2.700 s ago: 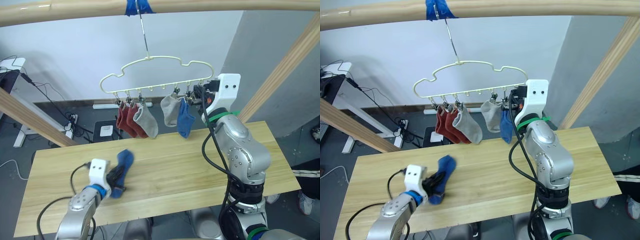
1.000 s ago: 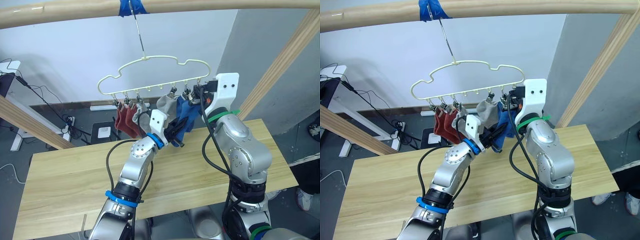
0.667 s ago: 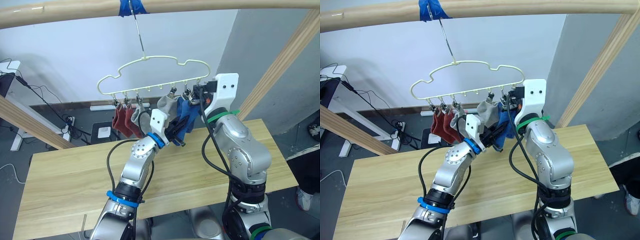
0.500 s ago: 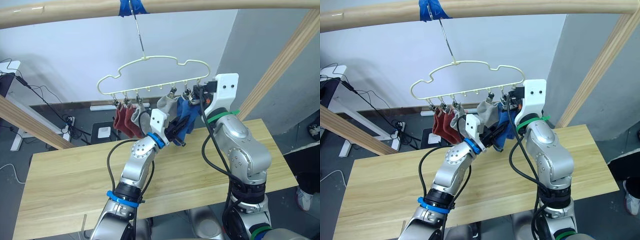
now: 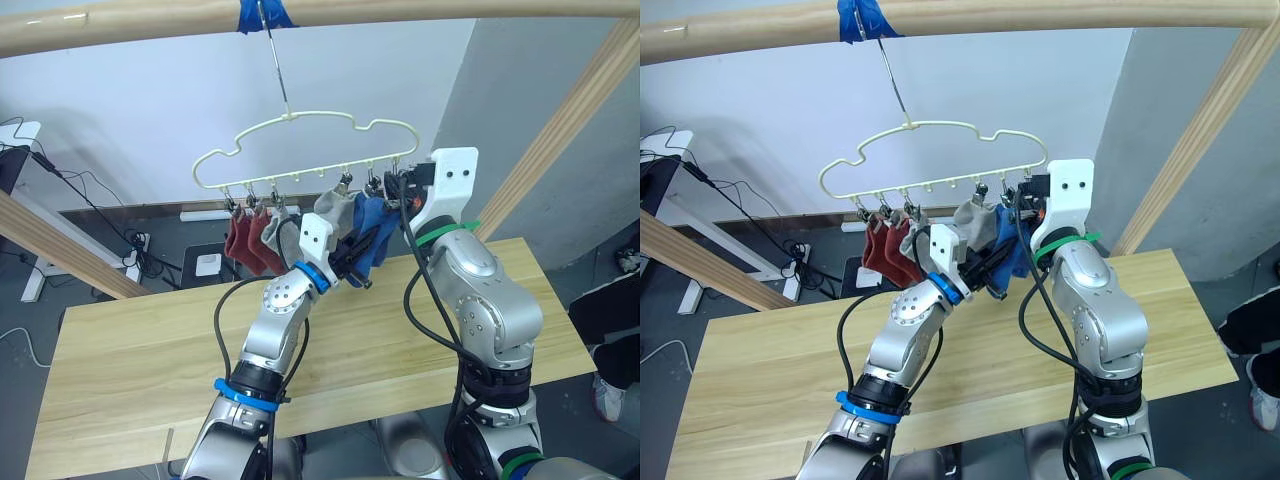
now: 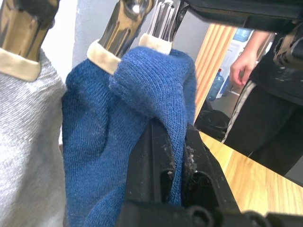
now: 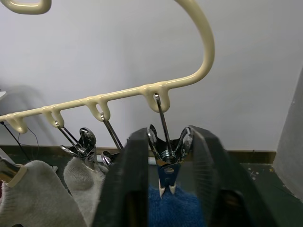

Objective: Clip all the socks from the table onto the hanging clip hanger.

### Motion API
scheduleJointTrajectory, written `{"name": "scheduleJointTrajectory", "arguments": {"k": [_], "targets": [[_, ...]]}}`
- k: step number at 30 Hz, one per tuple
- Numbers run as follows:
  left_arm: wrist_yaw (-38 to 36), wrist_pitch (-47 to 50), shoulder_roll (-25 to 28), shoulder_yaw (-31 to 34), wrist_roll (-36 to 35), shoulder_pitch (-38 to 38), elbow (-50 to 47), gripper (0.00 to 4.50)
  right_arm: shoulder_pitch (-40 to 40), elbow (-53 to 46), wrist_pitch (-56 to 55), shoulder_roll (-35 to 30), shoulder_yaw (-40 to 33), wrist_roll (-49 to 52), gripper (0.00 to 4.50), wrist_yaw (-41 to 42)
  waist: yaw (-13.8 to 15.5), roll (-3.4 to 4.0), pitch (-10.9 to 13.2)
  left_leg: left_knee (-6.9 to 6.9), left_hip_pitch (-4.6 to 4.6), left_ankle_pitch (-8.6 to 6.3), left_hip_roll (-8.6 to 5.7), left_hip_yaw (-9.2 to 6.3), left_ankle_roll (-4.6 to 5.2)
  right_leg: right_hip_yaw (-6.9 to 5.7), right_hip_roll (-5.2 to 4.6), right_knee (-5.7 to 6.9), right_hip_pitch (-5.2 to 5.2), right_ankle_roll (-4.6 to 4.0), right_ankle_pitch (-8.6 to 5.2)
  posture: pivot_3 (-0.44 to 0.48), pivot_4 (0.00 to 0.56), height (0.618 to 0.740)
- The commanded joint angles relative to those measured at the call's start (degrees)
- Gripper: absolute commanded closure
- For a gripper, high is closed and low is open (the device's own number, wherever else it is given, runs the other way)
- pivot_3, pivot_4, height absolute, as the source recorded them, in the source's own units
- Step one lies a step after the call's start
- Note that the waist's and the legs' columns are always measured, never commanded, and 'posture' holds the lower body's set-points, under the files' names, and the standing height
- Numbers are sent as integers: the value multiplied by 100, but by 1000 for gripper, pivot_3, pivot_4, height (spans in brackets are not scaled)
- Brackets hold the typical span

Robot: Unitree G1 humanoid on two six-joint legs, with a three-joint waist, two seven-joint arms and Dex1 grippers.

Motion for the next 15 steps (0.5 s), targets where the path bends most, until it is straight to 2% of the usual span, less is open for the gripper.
{"name": "scheduleJointTrajectory", "arguments": {"k": [1,11,15], "targets": [[11,-83,-73,38,-54,-138,-51,4500,-29,-285,-59,41,-12,43,1874,-3,0,0,0,0,0,0,0,0,0,0,0,0,0,0,0,-322,242,740],[131,-173,-110,11,108,-251,163,4500,9,-599,71,-20,-195,156,1874,78,-1,0,0,0,0,0,-2,1,0,0,0,-1,0,0,0,-322,242,740],[-33,133,-13,-51,45,-213,110,3377,102,-804,232,-254,-327,254,1845,217,1,0,0,0,-1,0,-2,0,0,-1,0,-1,0,0,0,-330,241,740]]}}
